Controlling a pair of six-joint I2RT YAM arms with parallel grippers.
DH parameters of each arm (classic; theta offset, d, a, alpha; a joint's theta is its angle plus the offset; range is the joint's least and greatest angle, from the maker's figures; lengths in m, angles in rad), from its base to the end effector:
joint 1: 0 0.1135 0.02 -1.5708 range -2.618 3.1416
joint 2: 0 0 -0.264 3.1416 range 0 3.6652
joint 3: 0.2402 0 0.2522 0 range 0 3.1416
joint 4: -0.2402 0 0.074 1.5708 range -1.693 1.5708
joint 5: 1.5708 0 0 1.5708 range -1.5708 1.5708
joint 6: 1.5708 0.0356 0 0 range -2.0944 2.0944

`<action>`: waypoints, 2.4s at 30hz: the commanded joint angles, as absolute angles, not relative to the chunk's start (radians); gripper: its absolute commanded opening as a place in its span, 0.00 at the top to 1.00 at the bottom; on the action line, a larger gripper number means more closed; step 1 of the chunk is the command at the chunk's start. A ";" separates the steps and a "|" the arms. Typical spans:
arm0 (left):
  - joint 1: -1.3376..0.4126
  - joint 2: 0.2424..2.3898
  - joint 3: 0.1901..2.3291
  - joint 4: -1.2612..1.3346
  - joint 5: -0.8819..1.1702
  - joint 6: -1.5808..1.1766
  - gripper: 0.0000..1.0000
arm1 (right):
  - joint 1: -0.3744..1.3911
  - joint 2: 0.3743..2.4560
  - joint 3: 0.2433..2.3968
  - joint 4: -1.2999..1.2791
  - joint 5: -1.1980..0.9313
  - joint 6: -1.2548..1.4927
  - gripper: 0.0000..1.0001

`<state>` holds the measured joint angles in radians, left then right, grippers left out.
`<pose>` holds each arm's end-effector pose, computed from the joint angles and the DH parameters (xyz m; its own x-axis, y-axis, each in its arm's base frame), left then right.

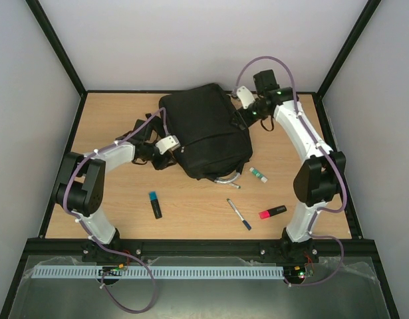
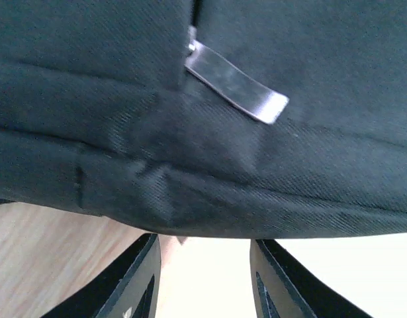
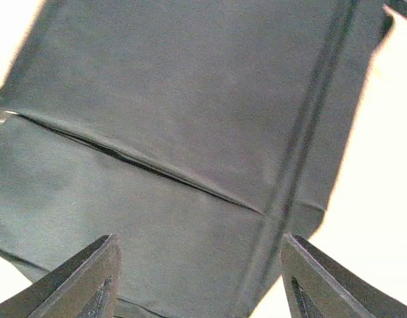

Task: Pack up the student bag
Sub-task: Adjust the stationery at the center of the board, then zip the student bag at the center of the board.

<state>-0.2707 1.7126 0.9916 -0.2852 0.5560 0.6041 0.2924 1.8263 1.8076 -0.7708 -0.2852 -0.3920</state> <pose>0.3194 -0.1081 0.1702 -0.3864 0.6079 -0.6936 0.8733 0.4831 -0.0630 0.3887 0.1275 0.3475 -0.4501 -0.5184 -0.7271 -0.6907 0.7182 -0.0844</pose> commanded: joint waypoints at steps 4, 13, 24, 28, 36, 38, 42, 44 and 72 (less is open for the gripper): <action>-0.273 1.728 0.979 -0.168 0.544 0.558 0.60 | 0.076 1.864 1.676 -0.764 -0.278 -0.350 0.33; -0.273 1.740 0.972 -0.150 0.552 0.544 0.57 | -0.084 1.885 1.480 -0.887 -0.326 -0.538 0.32; -0.272 1.750 0.977 -0.166 0.561 0.538 0.58 | -0.084 1.937 1.363 -0.915 -0.345 -0.580 0.32; -0.272 1.741 0.975 -0.175 0.563 0.535 0.58 | -0.084 1.953 1.347 -0.892 -0.340 -0.572 0.33; -0.272 1.735 0.975 -0.187 0.561 0.535 0.58 | -0.084 1.990 1.345 -0.882 -0.332 -0.571 0.33; -0.272 1.733 0.974 -0.188 0.561 0.535 0.58 | -0.084 1.990 1.342 -0.880 -0.332 -0.571 0.33; -0.271 1.728 0.967 -0.198 0.565 0.545 0.57 | -0.084 1.975 1.360 -0.892 -0.340 -0.565 0.33; -0.262 1.716 0.964 -0.217 0.599 0.565 0.56 | -0.084 1.953 1.404 -0.916 -0.358 -0.555 0.33; -0.214 1.750 0.903 -0.108 0.684 0.598 0.54 | 0.336 2.187 2.181 -0.835 -0.615 -0.319 0.50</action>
